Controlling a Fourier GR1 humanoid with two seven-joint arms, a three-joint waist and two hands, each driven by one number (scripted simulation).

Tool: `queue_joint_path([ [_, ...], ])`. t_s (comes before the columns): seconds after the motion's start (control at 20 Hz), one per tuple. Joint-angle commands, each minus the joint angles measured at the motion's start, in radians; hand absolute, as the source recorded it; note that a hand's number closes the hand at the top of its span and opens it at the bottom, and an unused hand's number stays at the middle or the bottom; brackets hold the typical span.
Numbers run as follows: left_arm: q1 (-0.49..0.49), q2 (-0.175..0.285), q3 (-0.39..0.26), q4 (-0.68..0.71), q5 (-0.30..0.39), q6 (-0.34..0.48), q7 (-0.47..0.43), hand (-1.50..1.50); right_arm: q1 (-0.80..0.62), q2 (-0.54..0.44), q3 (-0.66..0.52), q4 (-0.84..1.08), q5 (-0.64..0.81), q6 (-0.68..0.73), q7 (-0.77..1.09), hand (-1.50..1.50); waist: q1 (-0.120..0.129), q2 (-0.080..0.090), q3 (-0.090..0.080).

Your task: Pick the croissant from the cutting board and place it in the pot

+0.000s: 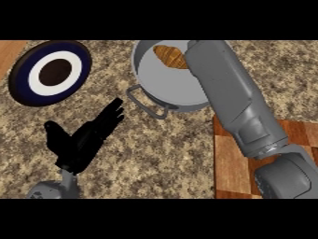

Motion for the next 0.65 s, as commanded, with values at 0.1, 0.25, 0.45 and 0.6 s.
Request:
queue_joint_path([
  [0.1,-0.016,-0.001,0.009,-0.009,0.008,0.004,0.017,0.00,0.042,0.000,-0.088,-0.006,-0.120,-0.077,-0.225,-1.50,-0.005,0.004,0.001],
  [0.25,-0.024,-0.002,0.001,0.007,0.000,-0.005,0.012,0.00,0.033,0.000,-0.095,0.019,-0.152,-0.167,-0.283,-1.50,0.008,0.003,0.000],
  [0.45,-0.013,-0.006,0.008,-0.019,0.003,0.014,0.031,0.00,0.003,0.000,-0.092,0.082,-0.109,-0.274,-0.271,-1.50,-0.013,-0.007,-0.001],
  [0.6,-0.004,0.004,0.036,0.016,0.000,0.009,-0.009,0.00,0.064,-0.015,-0.117,0.088,-0.140,-0.273,-0.349,-1.50,-0.048,-0.016,-0.001],
])
